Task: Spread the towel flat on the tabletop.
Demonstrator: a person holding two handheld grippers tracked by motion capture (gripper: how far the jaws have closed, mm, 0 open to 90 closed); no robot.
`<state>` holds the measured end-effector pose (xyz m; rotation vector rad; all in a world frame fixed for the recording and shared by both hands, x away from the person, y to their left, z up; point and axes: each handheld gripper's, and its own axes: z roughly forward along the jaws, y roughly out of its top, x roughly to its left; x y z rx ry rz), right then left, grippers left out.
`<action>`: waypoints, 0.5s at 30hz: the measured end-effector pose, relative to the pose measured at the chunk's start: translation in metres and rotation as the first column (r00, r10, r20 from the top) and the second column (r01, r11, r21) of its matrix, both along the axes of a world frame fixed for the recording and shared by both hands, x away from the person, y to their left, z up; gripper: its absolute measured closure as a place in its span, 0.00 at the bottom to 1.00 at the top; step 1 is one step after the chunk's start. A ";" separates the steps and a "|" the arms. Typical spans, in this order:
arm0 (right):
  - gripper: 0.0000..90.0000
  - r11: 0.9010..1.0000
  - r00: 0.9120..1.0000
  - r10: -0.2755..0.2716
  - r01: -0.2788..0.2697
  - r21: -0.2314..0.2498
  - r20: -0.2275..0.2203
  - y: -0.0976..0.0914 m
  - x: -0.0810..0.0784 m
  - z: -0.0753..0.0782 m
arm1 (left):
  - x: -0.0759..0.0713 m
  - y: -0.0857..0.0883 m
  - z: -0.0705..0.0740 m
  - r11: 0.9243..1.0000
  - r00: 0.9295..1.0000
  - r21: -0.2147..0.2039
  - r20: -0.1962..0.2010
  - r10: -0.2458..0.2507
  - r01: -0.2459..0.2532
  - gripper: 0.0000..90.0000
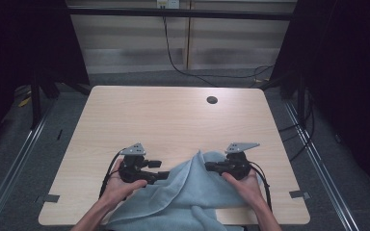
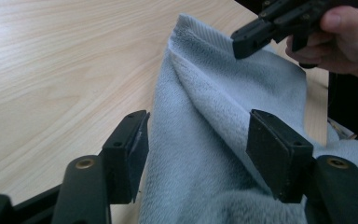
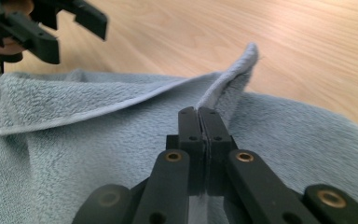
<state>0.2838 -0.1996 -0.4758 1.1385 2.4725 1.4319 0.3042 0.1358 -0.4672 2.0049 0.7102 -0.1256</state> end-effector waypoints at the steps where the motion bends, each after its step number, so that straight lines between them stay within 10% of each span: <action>1: 0.99 1.000 1.000 0.011 -0.011 -0.005 -0.002 0.002 0.000 -0.001 | 0.001 -0.005 -0.001 1.000 1.000 0.010 -0.008 -0.009 0.009 0.37; 5: 0.88 0.997 1.000 -0.019 0.018 -0.078 -0.008 0.002 0.002 -0.010 | 0.003 -0.028 -0.003 0.998 0.998 0.030 0.001 -0.058 0.058 0.36; 9: 0.69 0.995 0.998 -0.059 0.059 -0.078 0.006 -0.012 0.000 -0.006 | 0.008 -0.045 -0.007 0.998 0.998 0.030 -0.005 -0.061 0.061 0.37; 15: 0.67 0.987 0.988 -0.149 0.151 -0.048 0.043 -0.047 -0.009 0.006 | 0.024 -0.061 -0.014 0.997 0.998 0.050 -0.027 -0.052 0.054 0.42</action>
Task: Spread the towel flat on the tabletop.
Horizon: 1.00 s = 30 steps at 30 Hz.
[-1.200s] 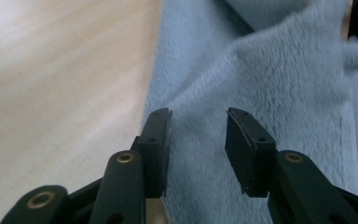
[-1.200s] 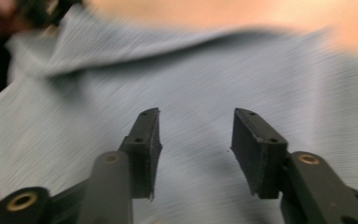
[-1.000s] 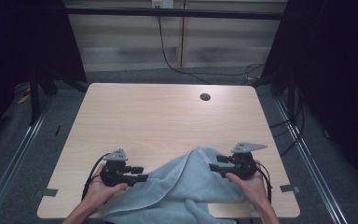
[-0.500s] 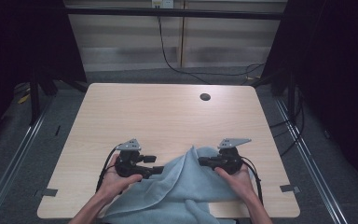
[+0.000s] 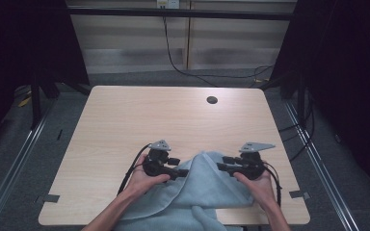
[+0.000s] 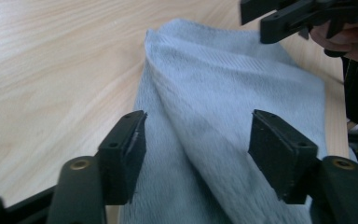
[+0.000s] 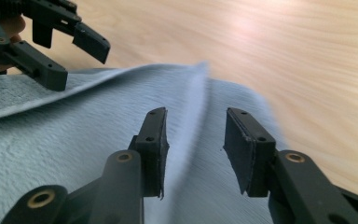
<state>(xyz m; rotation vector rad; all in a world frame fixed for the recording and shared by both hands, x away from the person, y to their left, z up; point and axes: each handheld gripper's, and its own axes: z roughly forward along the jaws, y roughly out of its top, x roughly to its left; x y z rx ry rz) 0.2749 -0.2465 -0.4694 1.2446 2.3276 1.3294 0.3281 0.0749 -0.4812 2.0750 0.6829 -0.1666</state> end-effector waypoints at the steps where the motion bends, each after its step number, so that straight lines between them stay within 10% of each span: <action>1: 0.67 0.999 0.999 -0.041 0.041 0.012 -0.002 -0.016 -0.004 0.001 | 0.003 -0.007 -0.001 1.000 1.000 0.014 -0.009 0.003 -0.003 0.41; 9: 0.65 0.994 0.995 -0.102 0.102 0.028 -0.009 -0.044 -0.018 -0.008 | 0.004 -0.030 -0.018 0.996 0.999 0.079 0.011 -0.031 0.030 0.50; 13: 0.65 0.995 0.996 -0.093 0.094 0.032 -0.014 -0.042 -0.017 -0.009 | 0.003 -0.031 -0.016 0.995 0.999 0.088 0.030 -0.041 0.038 0.86; 24: 0.64 0.995 0.996 -0.091 0.091 0.046 0.009 -0.039 -0.017 -0.006 | -0.008 -0.010 0.036 0.996 0.991 -0.060 0.123 -0.060 0.067 0.95; 30: 0.61 0.994 0.994 -0.100 0.098 0.050 0.038 -0.038 -0.018 0.000 | -0.007 0.014 0.052 0.995 0.985 -0.097 0.173 0.009 0.008 0.95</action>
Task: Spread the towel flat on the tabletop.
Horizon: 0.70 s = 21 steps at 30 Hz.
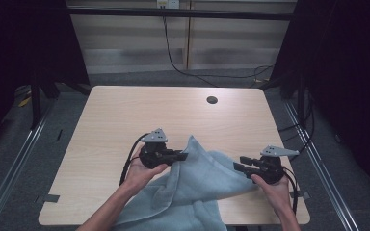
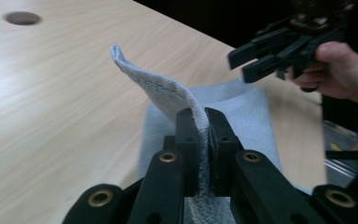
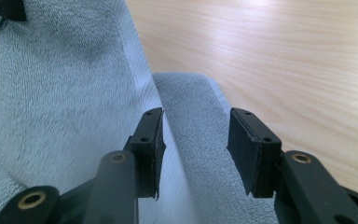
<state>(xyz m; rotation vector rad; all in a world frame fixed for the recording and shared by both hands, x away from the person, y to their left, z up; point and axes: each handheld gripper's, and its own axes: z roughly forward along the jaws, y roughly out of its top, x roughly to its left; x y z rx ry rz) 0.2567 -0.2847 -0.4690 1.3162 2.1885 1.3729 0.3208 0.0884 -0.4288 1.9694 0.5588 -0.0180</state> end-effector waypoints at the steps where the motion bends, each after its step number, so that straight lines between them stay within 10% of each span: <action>1: 0.60 1.000 1.000 -0.005 0.005 0.005 0.009 -0.001 0.000 0.001 | 0.001 0.004 0.000 1.000 1.000 -0.002 -0.001 0.009 -0.009 0.95; 11: 0.50 1.000 0.999 -0.018 0.017 0.027 0.030 -0.009 0.009 0.008 | 0.022 0.053 -0.029 0.990 0.989 0.050 -0.061 0.133 -0.130 0.94; 21: 0.42 0.998 0.996 -0.034 0.031 -0.049 -0.076 -0.014 0.052 -0.028 | 0.032 0.075 -0.064 0.977 0.972 0.101 -0.123 0.202 -0.190 0.93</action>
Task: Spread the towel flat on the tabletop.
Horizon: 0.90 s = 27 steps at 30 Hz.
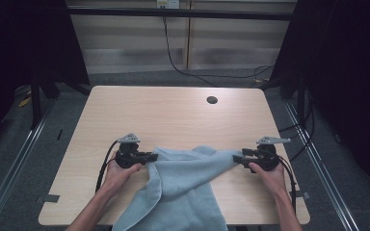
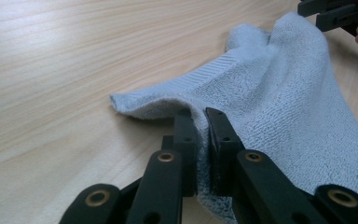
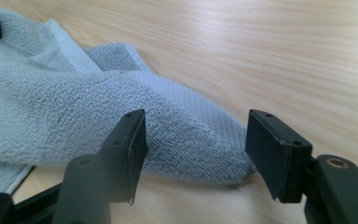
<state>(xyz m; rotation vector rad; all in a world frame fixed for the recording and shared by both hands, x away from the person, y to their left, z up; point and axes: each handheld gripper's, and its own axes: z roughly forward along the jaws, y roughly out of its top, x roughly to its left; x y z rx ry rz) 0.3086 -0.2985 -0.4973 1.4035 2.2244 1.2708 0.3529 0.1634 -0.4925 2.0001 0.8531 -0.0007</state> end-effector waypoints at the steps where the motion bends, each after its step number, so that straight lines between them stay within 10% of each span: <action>1: 0.42 1.000 1.000 0.005 -0.005 0.006 0.003 0.001 0.002 -0.002 | 0.000 0.001 -0.001 1.000 1.000 -0.007 -0.004 0.007 -0.007 0.93; 8: 0.52 0.997 0.998 0.056 -0.057 -0.059 -0.017 0.015 0.002 -0.010 | 0.001 0.006 -0.007 1.000 1.000 0.011 -0.014 0.015 -0.014 0.93; 11: 0.77 0.990 0.998 0.057 -0.055 -0.131 0.009 0.019 -0.001 -0.009 | 0.000 0.008 -0.007 1.000 1.000 0.011 -0.012 0.015 -0.015 0.93; 18: 0.93 0.992 0.997 0.072 -0.070 -0.108 0.011 0.025 -0.007 -0.004 | -0.006 0.013 0.001 1.000 1.000 0.001 0.012 0.012 -0.012 0.93; 23: 0.93 0.999 0.990 0.039 -0.043 0.032 0.136 0.014 -0.012 0.037 | -0.013 0.019 0.027 0.998 0.996 -0.059 0.084 0.006 -0.001 0.94; 27: 0.93 0.998 0.968 0.043 -0.053 0.033 0.248 0.021 -0.010 0.087 | -0.011 0.025 0.055 0.993 0.986 -0.115 0.160 0.039 -0.021 0.94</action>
